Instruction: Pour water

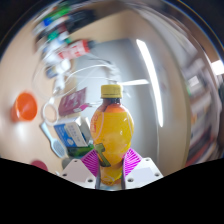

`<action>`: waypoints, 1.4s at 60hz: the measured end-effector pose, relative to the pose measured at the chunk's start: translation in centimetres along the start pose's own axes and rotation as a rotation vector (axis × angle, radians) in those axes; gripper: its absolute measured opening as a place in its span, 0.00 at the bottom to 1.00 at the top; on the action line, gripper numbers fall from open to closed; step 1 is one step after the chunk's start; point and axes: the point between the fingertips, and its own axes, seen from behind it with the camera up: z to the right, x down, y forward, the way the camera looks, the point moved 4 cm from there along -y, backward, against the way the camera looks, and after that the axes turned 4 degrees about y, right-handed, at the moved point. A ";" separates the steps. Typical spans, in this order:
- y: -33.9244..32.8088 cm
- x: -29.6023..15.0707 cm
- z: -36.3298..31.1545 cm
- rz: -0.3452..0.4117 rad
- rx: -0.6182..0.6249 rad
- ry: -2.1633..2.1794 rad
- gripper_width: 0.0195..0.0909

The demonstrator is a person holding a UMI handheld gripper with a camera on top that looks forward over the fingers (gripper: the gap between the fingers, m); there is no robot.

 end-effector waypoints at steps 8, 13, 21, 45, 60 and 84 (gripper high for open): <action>-2.6 4.9 -3.4 -0.045 -0.065 0.951 0.14; -3.0 7.5 -6.6 -0.098 -0.165 1.280 0.15; -3.4 9.4 -11.3 -0.069 -0.193 1.394 0.17; -3.5 9.3 -16.4 -0.003 -0.286 1.350 0.25; -6.5 9.8 -16.5 -0.137 -0.372 1.381 0.93; -27.3 8.9 -11.2 -0.258 -0.286 1.417 0.91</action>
